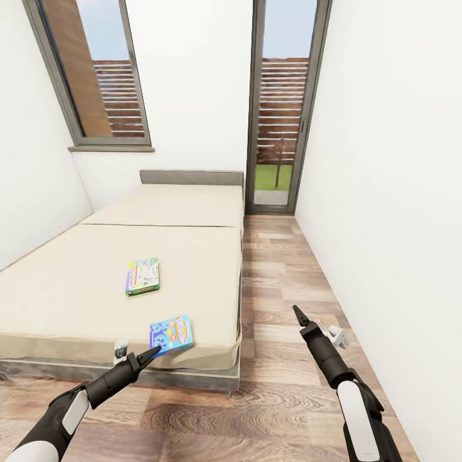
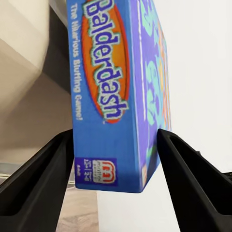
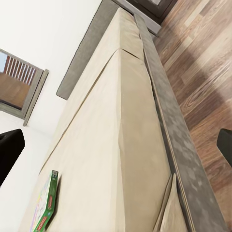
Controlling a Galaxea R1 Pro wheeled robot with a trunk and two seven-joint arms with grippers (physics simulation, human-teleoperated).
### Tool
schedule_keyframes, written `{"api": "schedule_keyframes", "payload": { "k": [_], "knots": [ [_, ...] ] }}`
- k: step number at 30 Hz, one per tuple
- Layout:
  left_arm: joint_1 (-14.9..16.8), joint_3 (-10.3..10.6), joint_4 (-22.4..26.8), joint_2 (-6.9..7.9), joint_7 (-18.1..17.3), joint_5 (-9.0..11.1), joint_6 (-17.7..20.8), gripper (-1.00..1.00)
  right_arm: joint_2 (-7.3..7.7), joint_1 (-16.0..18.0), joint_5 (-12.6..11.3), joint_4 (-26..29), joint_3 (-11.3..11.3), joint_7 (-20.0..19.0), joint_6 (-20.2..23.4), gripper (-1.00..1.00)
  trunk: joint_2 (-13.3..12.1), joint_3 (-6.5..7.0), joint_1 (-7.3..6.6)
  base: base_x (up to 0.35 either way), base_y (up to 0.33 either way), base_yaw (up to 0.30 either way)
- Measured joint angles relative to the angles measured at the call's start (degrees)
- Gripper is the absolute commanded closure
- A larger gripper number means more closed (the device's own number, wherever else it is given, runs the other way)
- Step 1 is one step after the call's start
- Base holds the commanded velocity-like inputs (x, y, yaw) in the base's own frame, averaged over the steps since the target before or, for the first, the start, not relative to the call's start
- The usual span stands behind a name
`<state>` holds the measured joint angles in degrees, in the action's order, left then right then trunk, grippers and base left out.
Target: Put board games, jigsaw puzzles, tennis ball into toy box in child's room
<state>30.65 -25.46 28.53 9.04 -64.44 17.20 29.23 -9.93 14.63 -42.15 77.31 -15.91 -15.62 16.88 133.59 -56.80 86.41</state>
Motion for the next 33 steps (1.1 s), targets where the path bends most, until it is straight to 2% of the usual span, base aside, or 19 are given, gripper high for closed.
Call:
{"api": "schedule_keyframes", "payload": {
  "k": [6, 33],
  "knots": [
    [-0.01, -0.21, -0.03, -0.07, -0.71, -0.25, -0.41, 1.00, 0.00, 0.00, 0.00, -0.08, 0.03, 0.00, 0.00, -1.00, 0.00, 0.00, 0.00, 0.000, 0.000, 0.000],
    [0.00, -0.27, -0.02, -0.07, -0.74, -0.33, -0.35, 1.00, 0.00, 0.00, -0.24, -0.09, 0.01, 0.00, 0.00, -1.00, -10.82, 4.84, -5.92, 0.000, 0.000, 0.000]
  ]
}}
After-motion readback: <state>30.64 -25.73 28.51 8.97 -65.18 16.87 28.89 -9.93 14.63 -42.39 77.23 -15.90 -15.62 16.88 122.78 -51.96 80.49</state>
